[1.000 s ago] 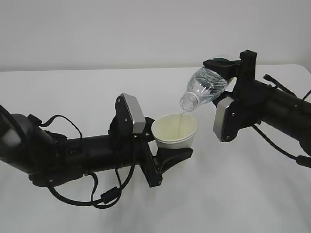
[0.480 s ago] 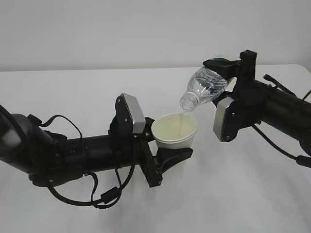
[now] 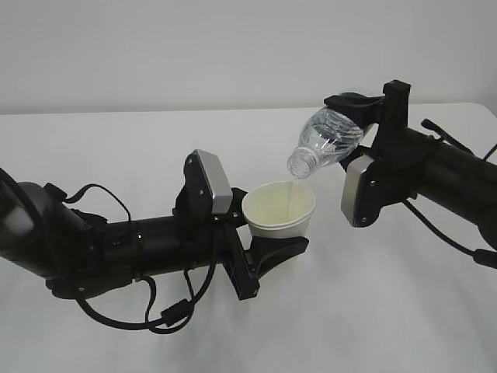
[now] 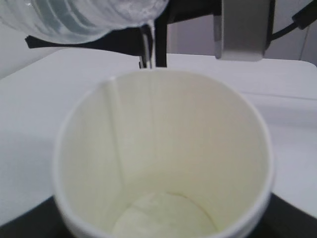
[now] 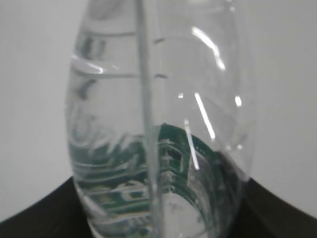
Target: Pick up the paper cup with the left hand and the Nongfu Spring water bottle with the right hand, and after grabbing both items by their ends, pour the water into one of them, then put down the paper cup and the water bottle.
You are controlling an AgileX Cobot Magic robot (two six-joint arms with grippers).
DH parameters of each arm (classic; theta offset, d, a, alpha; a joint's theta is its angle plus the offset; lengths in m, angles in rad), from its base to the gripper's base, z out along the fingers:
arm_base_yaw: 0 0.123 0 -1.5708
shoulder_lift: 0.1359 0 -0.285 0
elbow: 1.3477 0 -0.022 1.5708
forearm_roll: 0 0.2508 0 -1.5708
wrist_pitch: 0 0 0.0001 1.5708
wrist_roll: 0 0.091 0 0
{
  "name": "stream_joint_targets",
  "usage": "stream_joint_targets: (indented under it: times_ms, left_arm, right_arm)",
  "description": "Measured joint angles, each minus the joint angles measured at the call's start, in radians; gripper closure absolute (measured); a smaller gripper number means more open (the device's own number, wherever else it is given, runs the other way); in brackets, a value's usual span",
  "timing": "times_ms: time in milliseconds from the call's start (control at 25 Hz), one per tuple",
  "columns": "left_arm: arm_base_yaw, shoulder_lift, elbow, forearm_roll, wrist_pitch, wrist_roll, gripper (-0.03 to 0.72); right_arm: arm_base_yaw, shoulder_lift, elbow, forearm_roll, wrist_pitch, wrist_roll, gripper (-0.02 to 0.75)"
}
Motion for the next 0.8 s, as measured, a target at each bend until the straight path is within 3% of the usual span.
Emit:
stream_joint_targets:
  times_ms: [800]
  left_arm:
    - [0.000, 0.000, 0.000, 0.002, 0.000, 0.000, 0.225]
  right_arm:
    - [0.000, 0.000, 0.000, 0.000, 0.000, -0.019, 0.274]
